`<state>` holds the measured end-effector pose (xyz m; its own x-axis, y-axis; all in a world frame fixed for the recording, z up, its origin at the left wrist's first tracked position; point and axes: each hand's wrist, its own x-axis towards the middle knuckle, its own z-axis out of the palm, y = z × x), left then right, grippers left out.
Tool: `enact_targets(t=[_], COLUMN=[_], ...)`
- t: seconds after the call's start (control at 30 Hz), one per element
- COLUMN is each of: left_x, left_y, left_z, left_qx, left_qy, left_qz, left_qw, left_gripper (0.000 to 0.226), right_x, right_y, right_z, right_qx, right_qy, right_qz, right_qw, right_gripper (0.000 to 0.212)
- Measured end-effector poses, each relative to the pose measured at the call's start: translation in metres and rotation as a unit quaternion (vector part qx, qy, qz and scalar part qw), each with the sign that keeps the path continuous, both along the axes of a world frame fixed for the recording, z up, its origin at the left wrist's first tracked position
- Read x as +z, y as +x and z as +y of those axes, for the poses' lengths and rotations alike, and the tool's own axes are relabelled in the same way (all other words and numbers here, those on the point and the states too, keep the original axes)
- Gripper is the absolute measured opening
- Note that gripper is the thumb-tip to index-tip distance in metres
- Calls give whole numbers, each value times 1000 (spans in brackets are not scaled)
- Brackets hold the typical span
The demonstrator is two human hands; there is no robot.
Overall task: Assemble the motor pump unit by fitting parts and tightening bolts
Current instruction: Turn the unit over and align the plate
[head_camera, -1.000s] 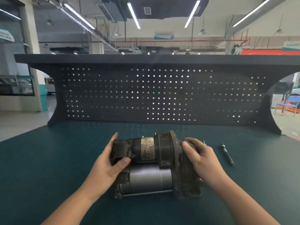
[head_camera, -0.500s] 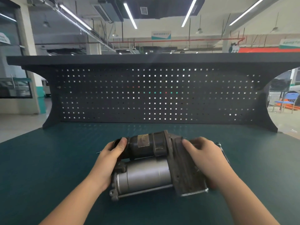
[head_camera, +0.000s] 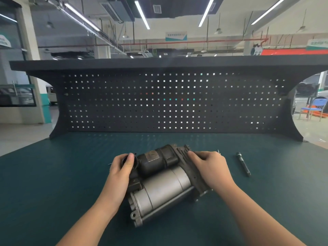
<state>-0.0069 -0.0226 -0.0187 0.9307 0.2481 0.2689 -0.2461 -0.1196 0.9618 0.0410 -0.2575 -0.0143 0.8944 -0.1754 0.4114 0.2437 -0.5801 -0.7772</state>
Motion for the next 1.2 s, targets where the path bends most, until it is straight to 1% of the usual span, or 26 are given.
enact_targets(t=[0.07,0.23,0.3,0.37,0.4,0.43,0.47,0.5,0.53,0.57,0.6,0.63,0.67,0.7,0.77,0.83,0.87,0.9,0.93,0.97,1.0,1.03,1.07,1.1,1.17,1.2], left_x=[-1,-10,-14,-17,-19,-22,-25,-26,-27,-27,-28,-28,-27,-26,-24,-23,-23,-24,-23,-22,-21,-18,-14,-11,-11,-12], left_y=[-6,-23,-30,-34,-35,-35,-35,-37,-38,-40,-41,-43,-45,-46,-48,-52,-54,-56,-60,-64,-69,-75,-83,-90,-100,-105], left_z=[3,22,32,40,44,45,46,44,42,39,37,35,34,34,35,37,38,38,37,34,28,21,12,1,-26,-41], left_qx=[-6,-20,-11,12,27,45,66,83,94,103,110,114,114,112,104,99,109,126,144,161,169,169,162,145,118,96], left_qy=[18,77,125,187,224,268,307,327,335,337,338,336,330,324,316,320,340,375,426,480,518,540,552,553,549,543], left_qz=[3,28,37,28,21,19,19,22,25,22,18,14,14,16,19,19,12,-1,-10,-17,-18,-11,3,12,-16,-26], left_qw=[1000,996,991,982,974,962,949,941,937,936,934,935,937,939,943,942,934,919,893,862,838,824,818,821,828,834], left_gripper=[10,7,10,10,9,11,19,25,28,30,31,30,28,25,23,30,35,42,50,60,71,83,91,91,81,80], right_x=[5,20,24,27,29,29,30,30,30,27,24,21,16,13,12,16,20,24,29,34,39,46,52,58,67,70], right_y=[7,37,47,49,47,42,34,21,6,-11,-28,-43,-55,-63,-66,-62,-59,-55,-51,-47,-42,-39,-34,-29,-24,-22], right_z=[1,13,23,32,35,36,35,32,30,29,30,34,41,48,60,64,63,60,58,55,53,52,52,55,68,78], right_qx=[5,39,53,58,50,21,-34,-100,-147,-162,-139,-94,-52,-19,-1,14,31,50,71,90,104,111,109,104,80,77], right_qy=[-36,-146,-200,-231,-223,-201,-169,-141,-134,-152,-184,-210,-205,-177,-140,-145,-145,-142,-129,-110,-94,-93,-122,-180,-326,-382], right_qz=[26,123,163,175,151,108,51,14,19,60,120,178,225,260,274,269,268,269,274,282,292,300,301,294,257,242], right_qw=[999,981,965,955,962,973,984,985,980,973,966,957,951,949,951,952,952,951,950,949,946,943,939,933,907,889], right_gripper=[30,49,50,45,38,30,25,28,34,43,53,63,71,77,82,74,67,60,54,51,51,53,53,51,43,43])
